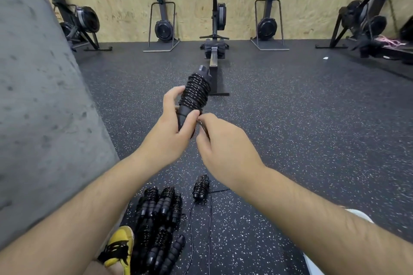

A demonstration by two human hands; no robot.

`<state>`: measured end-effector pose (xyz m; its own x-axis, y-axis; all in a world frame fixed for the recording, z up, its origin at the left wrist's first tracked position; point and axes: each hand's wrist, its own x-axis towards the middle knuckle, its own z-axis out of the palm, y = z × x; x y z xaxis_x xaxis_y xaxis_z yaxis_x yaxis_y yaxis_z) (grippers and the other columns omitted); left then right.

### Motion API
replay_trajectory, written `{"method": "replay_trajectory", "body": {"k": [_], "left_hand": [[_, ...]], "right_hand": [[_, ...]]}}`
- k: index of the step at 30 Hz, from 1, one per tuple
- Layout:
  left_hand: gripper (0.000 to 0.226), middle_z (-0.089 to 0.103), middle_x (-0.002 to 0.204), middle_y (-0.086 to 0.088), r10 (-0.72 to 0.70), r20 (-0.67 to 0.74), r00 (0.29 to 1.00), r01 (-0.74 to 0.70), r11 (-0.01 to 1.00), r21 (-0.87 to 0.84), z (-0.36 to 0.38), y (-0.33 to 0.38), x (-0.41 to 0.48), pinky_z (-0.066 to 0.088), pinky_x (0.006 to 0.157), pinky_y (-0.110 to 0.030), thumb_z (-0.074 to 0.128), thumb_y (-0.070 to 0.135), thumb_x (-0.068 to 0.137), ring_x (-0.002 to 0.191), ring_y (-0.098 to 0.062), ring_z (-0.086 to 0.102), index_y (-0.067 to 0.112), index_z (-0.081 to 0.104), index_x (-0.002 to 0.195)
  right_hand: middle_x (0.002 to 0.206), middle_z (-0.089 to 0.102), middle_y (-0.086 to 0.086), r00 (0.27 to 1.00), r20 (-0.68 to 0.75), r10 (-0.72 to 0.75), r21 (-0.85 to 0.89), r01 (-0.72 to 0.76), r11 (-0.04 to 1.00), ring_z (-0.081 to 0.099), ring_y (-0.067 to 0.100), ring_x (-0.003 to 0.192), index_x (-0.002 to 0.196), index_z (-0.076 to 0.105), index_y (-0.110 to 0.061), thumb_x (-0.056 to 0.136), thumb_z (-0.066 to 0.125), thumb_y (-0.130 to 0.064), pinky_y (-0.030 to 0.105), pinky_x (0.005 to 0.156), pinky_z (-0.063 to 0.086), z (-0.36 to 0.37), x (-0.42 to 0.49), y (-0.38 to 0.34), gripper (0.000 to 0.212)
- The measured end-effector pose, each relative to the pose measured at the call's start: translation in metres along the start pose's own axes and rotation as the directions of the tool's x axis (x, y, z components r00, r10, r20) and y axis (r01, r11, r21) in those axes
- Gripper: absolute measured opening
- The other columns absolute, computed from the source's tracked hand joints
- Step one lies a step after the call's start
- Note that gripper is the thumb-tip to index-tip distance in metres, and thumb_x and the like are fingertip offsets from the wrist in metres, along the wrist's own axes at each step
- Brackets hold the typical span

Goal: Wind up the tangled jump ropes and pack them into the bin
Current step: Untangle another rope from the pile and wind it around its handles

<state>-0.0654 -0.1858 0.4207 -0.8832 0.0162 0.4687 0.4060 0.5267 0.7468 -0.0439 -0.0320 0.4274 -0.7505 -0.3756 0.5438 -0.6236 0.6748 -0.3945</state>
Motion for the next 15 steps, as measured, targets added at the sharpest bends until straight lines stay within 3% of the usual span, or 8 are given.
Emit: {"method": "replay_trajectory", "body": {"k": [4,8,11,13,15], "left_hand": [[0.049,0.06,0.118,0.003,0.009,0.02,1.0,-0.006,0.99,-0.141,-0.003,0.008,0.0,0.048,0.065,-0.014,0.046,0.021,0.107,0.069,-0.003,0.056,0.049,0.033,0.144],[0.044,0.064,0.116,-0.016,0.006,0.096,0.995,0.023,0.956,-0.293,-0.004,0.007,0.001,0.053,0.065,-0.028,0.043,0.019,0.109,0.078,-0.017,0.056,0.054,0.052,0.135],[0.04,0.058,0.109,-0.031,-0.005,0.161,0.987,0.07,0.914,-0.399,-0.003,0.011,-0.001,0.054,0.058,-0.033,0.042,0.017,0.11,0.068,-0.025,0.054,0.047,0.058,0.131],[0.036,0.058,0.109,-0.031,-0.006,0.202,0.979,0.106,0.864,-0.492,-0.001,0.013,-0.002,0.054,0.055,-0.035,0.045,0.021,0.108,0.067,-0.028,0.054,0.047,0.061,0.127],[0.031,0.064,0.111,-0.019,-0.014,0.239,0.971,0.154,0.8,-0.579,0.0,0.013,-0.002,0.052,0.056,-0.035,0.05,0.028,0.105,0.069,-0.025,0.058,0.044,0.061,0.129]], "right_hand": [[0.075,0.053,-0.01,0.999,0.02,-0.029,0.166,0.025,0.986,0.048,0.014,0.068,0.121,0.051,-0.02,0.099,0.052,-0.026,0.033,0.064,0.039,-0.002,0.001,0.005,0.023],[0.079,0.061,-0.009,0.995,0.027,-0.1,0.198,0.093,0.976,0.048,0.006,0.068,0.123,0.056,-0.021,0.095,0.06,-0.022,0.032,0.068,0.045,-0.009,0.005,0.016,0.028],[0.085,0.058,-0.007,0.977,-0.066,-0.201,0.176,0.21,0.962,0.045,-0.001,0.069,0.117,0.066,-0.022,0.089,0.074,-0.026,0.017,0.068,0.038,-0.02,0.011,0.021,0.03],[0.099,0.055,-0.003,0.969,-0.116,-0.219,0.252,0.242,0.937,0.049,0.005,0.076,0.11,0.07,-0.017,0.082,0.082,-0.022,0.012,0.072,0.036,-0.027,0.014,0.024,0.031],[0.101,0.061,-0.001,0.977,-0.112,-0.182,0.399,0.212,0.892,0.055,0.015,0.073,0.109,0.07,-0.017,0.079,0.083,-0.016,0.019,0.069,0.043,-0.034,0.015,0.024,0.033]]}}
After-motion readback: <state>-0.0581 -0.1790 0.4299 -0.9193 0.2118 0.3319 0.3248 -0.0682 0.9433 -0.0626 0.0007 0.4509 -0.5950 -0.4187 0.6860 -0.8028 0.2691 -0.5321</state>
